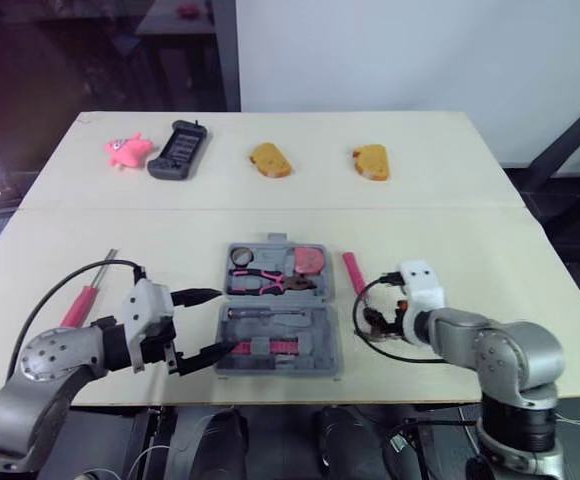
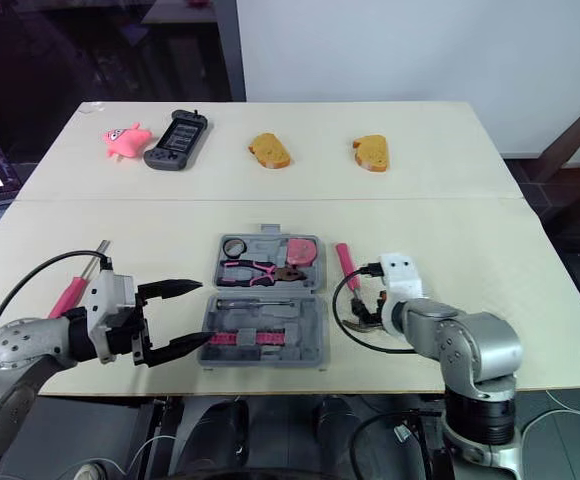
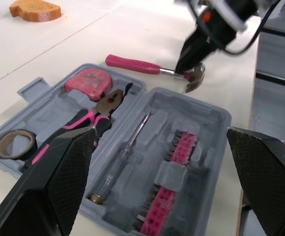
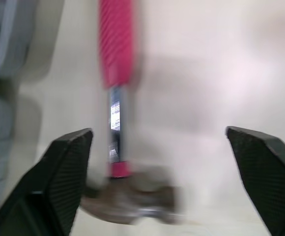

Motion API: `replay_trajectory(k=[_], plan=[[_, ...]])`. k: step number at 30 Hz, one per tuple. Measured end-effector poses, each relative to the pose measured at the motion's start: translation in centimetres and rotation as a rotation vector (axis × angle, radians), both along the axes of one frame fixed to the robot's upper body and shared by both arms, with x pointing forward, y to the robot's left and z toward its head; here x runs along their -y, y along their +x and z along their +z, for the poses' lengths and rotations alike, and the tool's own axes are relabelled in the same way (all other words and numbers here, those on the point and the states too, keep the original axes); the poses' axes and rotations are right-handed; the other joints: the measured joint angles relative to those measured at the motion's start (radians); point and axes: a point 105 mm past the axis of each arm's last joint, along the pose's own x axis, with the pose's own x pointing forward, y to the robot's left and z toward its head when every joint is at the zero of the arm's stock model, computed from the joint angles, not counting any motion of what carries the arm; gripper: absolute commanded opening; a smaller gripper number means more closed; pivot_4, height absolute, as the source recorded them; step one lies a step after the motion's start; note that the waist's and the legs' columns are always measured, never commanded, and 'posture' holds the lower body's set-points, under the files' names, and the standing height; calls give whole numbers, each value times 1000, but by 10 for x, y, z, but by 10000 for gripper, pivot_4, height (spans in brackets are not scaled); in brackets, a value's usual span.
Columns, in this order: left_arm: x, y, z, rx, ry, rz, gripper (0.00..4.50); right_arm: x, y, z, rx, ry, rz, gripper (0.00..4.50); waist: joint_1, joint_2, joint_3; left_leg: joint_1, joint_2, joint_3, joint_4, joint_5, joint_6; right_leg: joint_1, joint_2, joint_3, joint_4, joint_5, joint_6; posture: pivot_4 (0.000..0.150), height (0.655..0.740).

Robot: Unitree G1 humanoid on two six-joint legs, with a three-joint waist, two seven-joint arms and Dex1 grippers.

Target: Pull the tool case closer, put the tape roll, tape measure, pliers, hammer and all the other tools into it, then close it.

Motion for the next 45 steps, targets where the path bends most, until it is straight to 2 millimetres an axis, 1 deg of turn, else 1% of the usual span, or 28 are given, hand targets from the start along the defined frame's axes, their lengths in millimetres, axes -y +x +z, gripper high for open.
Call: replay_trajectory(k=[1,3,5,6,7,9,12,14,19,24,27,30,33,37,39,40,45], plan=[[-2,1,1,2,6,7,45000,-1,0,12,52,6,13,43790,-2,0,0,0,1,0,-1,0,0,0,1,0,0,0,0,1500,7400],[-4,2,2,9,9,12,45000,-4,-2,25,115,27,35,43790,-6,0,0,0,1,0,-1,0,0,-1,1,-1,0,0,0,1500,7400],[-4,2,3,10,9,11,45000,-10,-6,33,185,28,71,43790,-7,0,0,0,1,0,-2,0,0,-1,1,-1,0,0,1,1500,7400],[-5,3,2,7,9,13,45000,-12,-10,33,203,18,93,43790,-7,0,0,0,1,0,-2,0,0,-1,1,-1,0,0,1,1500,7400],[-6,3,1,4,9,17,45000,-15,-13,31,215,19,106,43790,-7,0,0,0,1,0,-2,0,0,-1,0,-1,0,0,1,1500,7400],[-7,4,0,-3,8,23,45000,-19,-22,17,190,27,119,43790,-7,0,0,0,1,0,-2,0,0,-1,0,-1,0,0,1,1500,7400],[-7,4,0,-2,8,22,45000,-29,-25,6,206,-3,142,43790,-16,0,0,0,1,1,-1,0,0,-2,0,0,0,-1,-1,1500,7400],[-6,5,2,2,4,20,45000,-35,-23,3,241,-5,146,43790,-22,0,0,0,1,1,0,0,0,-1,0,0,0,-1,-2,1500,7400],[-6,5,3,0,2,20,45000,-41,-14,-5,306,-21,143,43790,-23,-1,0,0,1,1,0,0,0,-1,0,0,0,-1,-2,1500,7400],[-6,6,3,-5,1,20,45000,-34,-6,-31,251,-28,83,43790,-23,0,0,0,1,1,-1,0,0,-1,0,0,0,0,0,1500,7400],[-6,6,3,-7,6,19,45000,-27,-4,-43,219,-52,58,43790,-23,0,0,0,1,1,0,0,0,-1,0,0,0,-1,-1,1500,7400],[-6,6,4,-7,5,18,45000,-26,-2,-49,207,-44,44,43790,-23,0,0,0,1,1,0,0,0,-1,0,0,0,0,-1,1500,7400],[-7,6,4,-8,6,18,45000,-28,0,-50,205,-33,45,35222,-23,0,0,0,1,1,-1,0,0,-1,0,0,0,0,0,1500,7400],[-7,6,4,-8,7,18,45000,-34,2,-51,203,-11,58,15741,-23,0,0,0,1,1,0,0,0,-1,0,0,0,0,0,1500,7400],[-7,6,4,-8,8,18,45000,-35,2,-52,200,-6,64,4289,-23,0,0,0,1,1,0,0,0,-1,0,0,0,0,0,1500,7400],[-7,6,4,-8,8,18,45000,-37,2,-51,203,1,65,666,-23,0,0,0,1,1,0,0,0,-1,0,0,0,0,0,1500,7400],[-7,6,4,-7,9,18,45000,-36,3,-51,207,-2,68,666,-23,0,0,0,1,1,0,0,0,-1,0,0,0,0,0,1500,7400]])
